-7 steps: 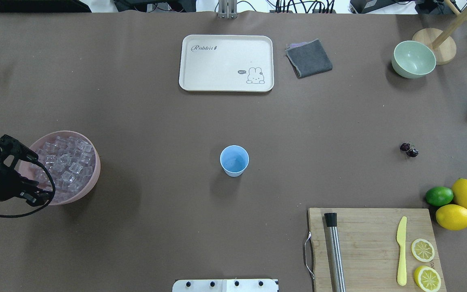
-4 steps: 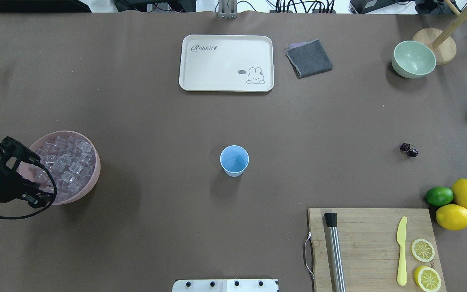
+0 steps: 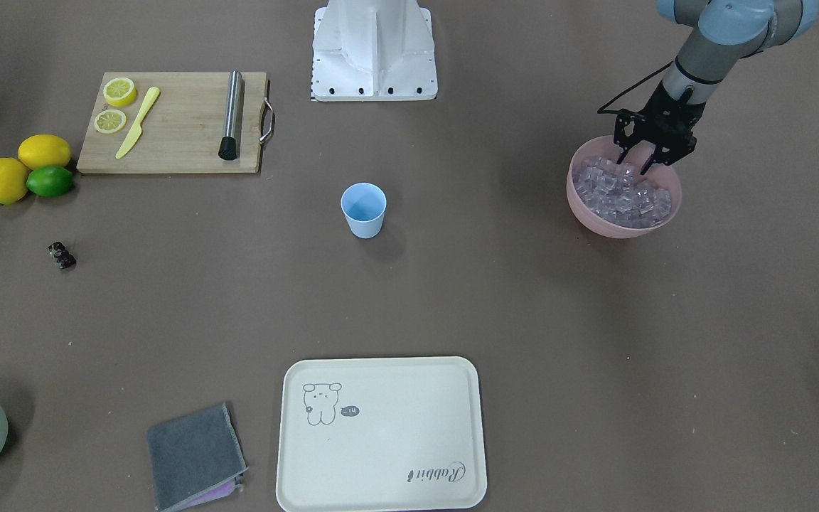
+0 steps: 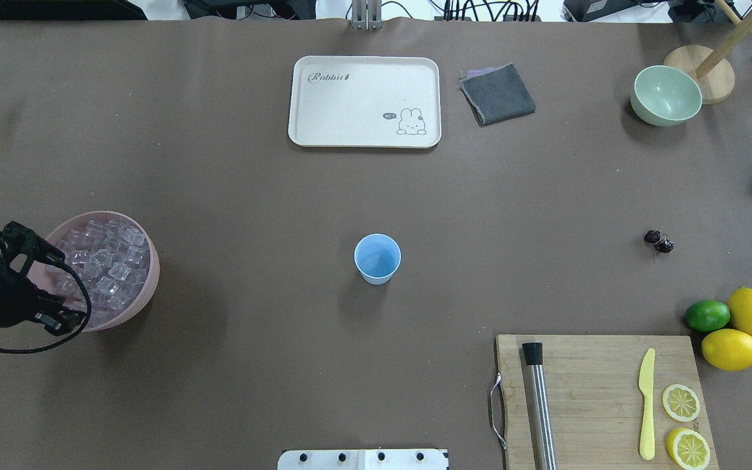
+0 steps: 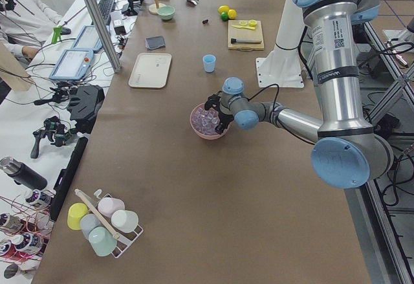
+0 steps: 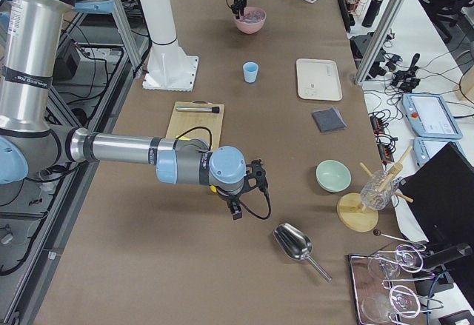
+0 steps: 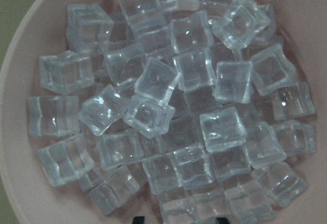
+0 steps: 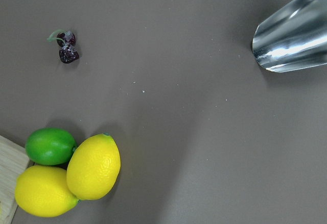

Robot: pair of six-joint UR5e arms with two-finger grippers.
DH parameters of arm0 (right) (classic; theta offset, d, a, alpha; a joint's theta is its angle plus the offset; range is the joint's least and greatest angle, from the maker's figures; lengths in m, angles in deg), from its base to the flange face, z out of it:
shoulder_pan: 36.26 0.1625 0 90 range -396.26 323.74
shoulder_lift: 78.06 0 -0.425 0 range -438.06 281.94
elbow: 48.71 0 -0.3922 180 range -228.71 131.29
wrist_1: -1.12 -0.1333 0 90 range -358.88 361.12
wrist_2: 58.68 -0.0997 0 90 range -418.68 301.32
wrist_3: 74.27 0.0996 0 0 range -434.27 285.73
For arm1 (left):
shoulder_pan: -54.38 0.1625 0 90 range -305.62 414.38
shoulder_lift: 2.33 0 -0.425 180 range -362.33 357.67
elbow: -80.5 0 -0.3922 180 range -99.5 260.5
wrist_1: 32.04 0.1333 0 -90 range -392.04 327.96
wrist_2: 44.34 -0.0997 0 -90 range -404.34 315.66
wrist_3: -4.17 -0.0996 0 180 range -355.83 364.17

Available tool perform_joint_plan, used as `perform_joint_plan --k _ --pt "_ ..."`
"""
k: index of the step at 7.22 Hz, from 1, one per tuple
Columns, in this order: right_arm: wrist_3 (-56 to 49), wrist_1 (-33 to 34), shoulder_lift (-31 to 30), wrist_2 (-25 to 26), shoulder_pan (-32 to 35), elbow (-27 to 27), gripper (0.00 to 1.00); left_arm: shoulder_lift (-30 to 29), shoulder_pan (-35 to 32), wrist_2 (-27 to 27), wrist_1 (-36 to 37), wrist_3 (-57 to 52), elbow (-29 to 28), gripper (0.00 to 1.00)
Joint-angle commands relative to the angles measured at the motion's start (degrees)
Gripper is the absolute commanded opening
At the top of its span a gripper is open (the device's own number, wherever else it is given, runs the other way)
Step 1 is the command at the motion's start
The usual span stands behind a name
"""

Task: Put ice and cherries in cup
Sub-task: 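Close the left gripper on an ice cube in the bowl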

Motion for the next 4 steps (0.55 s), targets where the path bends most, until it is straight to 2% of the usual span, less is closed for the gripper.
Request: perform_joint_plan --k 1,2,3,4 --pt "0.0 0.0 -0.21 0.0 -0.05 0.16 1.0 -0.16 0.0 0.0 0.0 0.0 -0.21 0.5" --pt "0.0 0.0 -0.38 0.0 0.04 0.34 1.0 -0.33 0.0 0.0 0.0 0.0 -0.21 0.5" --pt "0.0 0.0 -0.47 0.0 0.04 0.34 1.0 -0.42 0.0 -0.09 0.0 0.0 -0.21 0.4" --pt "0.0 0.0 -0.73 0.0 0.04 0.34 1.0 -0.42 0.0 -0.09 0.0 0.0 -0.21 0.2"
